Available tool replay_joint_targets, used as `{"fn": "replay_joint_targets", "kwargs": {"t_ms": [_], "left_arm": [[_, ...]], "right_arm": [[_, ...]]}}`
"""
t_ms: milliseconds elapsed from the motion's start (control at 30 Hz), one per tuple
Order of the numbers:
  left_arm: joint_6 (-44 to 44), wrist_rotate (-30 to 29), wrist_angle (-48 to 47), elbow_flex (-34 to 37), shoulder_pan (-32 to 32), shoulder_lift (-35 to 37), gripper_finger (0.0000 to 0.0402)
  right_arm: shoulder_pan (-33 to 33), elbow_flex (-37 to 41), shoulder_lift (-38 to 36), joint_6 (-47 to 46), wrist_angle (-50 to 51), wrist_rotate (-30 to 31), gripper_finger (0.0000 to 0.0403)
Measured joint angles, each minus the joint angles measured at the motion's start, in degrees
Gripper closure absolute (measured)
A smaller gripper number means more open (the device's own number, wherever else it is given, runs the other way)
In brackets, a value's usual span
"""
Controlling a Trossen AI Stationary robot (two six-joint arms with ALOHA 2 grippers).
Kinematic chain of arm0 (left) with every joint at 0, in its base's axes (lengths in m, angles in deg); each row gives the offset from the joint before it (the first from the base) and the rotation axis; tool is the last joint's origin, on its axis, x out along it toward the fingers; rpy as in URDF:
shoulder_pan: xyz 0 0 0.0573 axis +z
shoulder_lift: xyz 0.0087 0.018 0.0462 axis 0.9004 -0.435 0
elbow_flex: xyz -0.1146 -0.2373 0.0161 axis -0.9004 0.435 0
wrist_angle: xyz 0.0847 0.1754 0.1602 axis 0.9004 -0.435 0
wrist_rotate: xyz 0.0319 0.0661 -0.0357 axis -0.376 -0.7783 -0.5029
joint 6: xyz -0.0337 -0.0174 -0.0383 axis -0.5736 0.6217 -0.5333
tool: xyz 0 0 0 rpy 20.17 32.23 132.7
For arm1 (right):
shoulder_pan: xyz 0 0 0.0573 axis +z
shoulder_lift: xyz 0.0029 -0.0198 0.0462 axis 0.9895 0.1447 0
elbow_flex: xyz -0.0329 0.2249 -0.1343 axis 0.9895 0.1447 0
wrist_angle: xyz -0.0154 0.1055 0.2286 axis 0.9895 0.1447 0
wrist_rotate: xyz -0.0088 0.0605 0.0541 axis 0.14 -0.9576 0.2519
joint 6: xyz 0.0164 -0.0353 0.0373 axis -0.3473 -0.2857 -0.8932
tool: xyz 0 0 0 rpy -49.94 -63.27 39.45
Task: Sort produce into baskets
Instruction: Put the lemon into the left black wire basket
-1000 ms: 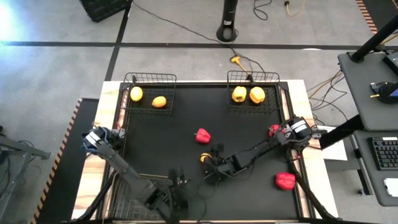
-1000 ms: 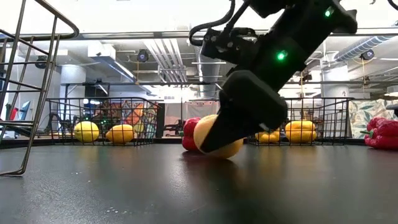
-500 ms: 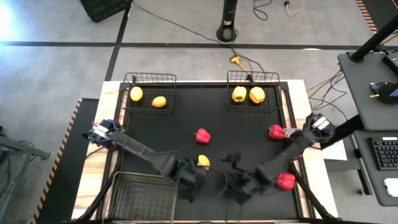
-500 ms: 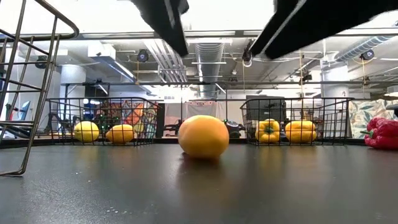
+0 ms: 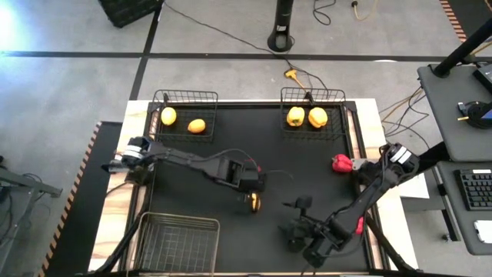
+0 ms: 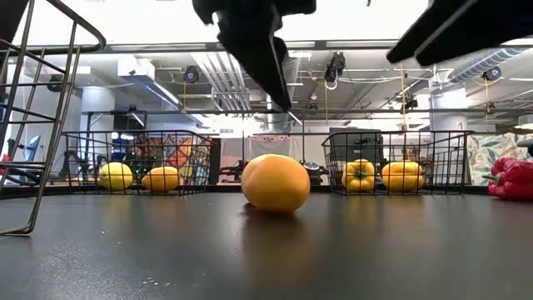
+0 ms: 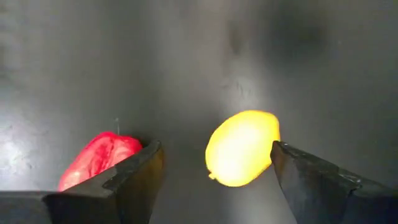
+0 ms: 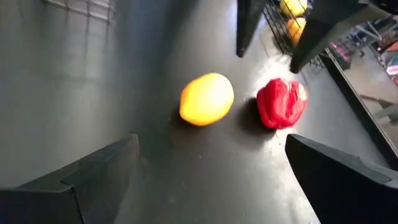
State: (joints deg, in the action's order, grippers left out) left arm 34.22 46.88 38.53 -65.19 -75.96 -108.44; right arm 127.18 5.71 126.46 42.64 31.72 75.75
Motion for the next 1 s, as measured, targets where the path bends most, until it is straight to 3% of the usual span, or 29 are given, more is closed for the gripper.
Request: {"fn": "replay_joint_targets", "kwargs": {"t_ms": [233,533,800,1000], "left_arm": [[7.6,7.1,0.2,-0.2,0.3,-4.7,0.0122],[16.4,7.7,-0.2,-1.7,0.3,-10.6,0.0122],[11.0,8.5,-0.7,-3.6,0.4,-15.7,0.0121],[13.4,6.2,-2.9,-6.2,0.2,-19.0,0.0107]], "right_arm": [[-1.2,2.8,-0.2,-2.7,-0.1,0.0,0.0004],[-2.0,3.3,-0.2,-4.4,0.0,0.5,0.0004],[-2.4,3.4,-0.2,-4.7,0.2,1.1,0.0004],[-3.0,3.4,-0.2,-4.6,0.6,1.3,0.0004]]}}
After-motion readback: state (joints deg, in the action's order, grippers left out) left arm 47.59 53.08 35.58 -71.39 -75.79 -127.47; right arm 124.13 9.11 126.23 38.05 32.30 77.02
